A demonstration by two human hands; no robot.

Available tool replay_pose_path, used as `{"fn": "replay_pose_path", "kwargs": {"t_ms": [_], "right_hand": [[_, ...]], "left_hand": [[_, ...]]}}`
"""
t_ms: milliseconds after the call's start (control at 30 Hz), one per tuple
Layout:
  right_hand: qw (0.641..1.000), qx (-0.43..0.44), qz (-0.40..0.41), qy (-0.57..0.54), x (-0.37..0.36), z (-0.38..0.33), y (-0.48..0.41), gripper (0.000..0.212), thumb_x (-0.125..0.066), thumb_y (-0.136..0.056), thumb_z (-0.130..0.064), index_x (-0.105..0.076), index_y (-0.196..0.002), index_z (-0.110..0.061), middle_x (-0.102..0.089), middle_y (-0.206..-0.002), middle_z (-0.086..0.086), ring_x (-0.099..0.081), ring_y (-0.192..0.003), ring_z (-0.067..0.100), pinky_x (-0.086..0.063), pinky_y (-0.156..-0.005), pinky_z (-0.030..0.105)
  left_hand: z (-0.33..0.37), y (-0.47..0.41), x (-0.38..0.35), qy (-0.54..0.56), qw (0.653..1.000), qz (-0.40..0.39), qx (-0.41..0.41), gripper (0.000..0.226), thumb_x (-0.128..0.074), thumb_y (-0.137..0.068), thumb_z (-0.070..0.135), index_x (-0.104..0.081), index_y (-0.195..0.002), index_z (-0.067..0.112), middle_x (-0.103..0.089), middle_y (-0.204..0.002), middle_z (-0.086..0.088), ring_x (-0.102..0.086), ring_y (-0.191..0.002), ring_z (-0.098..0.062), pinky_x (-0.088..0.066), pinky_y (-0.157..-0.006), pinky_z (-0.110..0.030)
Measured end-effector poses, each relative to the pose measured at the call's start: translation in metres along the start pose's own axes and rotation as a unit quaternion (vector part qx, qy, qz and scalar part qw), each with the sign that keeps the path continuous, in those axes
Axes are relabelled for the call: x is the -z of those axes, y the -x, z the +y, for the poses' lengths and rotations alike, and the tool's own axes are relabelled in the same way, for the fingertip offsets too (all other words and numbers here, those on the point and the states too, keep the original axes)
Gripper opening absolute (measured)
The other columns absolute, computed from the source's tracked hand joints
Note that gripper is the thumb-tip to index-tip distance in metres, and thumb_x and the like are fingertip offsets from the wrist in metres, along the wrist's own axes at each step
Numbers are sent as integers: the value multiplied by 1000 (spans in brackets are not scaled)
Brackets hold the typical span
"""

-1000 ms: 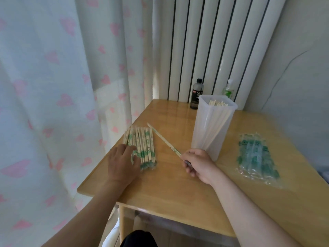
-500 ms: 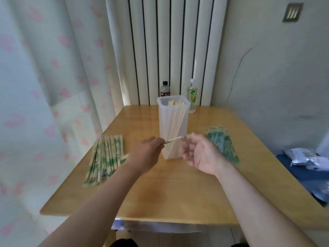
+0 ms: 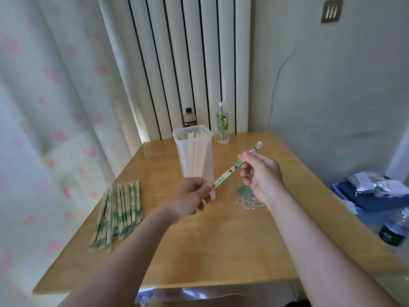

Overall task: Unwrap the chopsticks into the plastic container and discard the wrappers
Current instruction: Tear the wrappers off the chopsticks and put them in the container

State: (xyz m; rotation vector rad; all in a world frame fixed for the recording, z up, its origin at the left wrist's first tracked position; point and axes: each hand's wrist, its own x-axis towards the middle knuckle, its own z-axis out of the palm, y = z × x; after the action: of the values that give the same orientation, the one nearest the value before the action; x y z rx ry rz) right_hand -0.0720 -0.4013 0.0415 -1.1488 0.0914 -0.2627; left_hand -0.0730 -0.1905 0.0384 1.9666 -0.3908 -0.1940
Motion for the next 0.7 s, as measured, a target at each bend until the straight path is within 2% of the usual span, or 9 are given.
{"fn": "replay_pose_path", "kwargs": {"t_ms": [133,333,400,533,700], "right_hand": [[1000,-19,8,-4,5,2,-1,12,-68,-96,-13,-76,-95,-5,-61,-66,0,-52,-56,14,-36,-46,26],[997,-64,-40,-2,-17,22,15,12,-70,-95,-14,-78,-95,-5,-67,-72,2,-53,-55,14,-34,-44,27],[998,-61,-31,-4,-18,18,15,11,-71,-93,-13,-78,-95,-4,-70,-77,3,-55,-56,14,-35,-45,27],[996,-47,52,-64,-8,3,6,5,-72,-92,-9,-76,-91,-7,-74,-86,5,-56,-55,12,-36,-47,26],[997,-54,46,-45,-10,7,6,9,-70,-94,-10,-78,-92,-6,-66,-77,3,-54,-56,13,-35,-46,26]], "left_hand": [[-5,-2,-5,11,1000,25,-9,29,-55,-104,23,-70,-91,2,-64,-66,-3,-44,-48,-13,-35,-48,-23],[5,-9,-12,-14,996,68,-53,28,-58,-102,22,-71,-85,5,-65,-61,3,-46,-49,-7,-38,-56,-26],[4,-7,-10,-18,996,67,-53,27,-58,-102,22,-71,-86,6,-65,-61,4,-45,-49,-5,-38,-55,-24],[-9,-1,7,-47,995,71,-50,28,-59,-101,25,-73,-85,8,-64,-60,6,-49,-53,-4,-40,-58,-21],[-17,-1,16,-59,995,73,-39,28,-59,-101,26,-73,-85,8,-62,-58,8,-46,-51,-4,-39,-56,-23]]}}
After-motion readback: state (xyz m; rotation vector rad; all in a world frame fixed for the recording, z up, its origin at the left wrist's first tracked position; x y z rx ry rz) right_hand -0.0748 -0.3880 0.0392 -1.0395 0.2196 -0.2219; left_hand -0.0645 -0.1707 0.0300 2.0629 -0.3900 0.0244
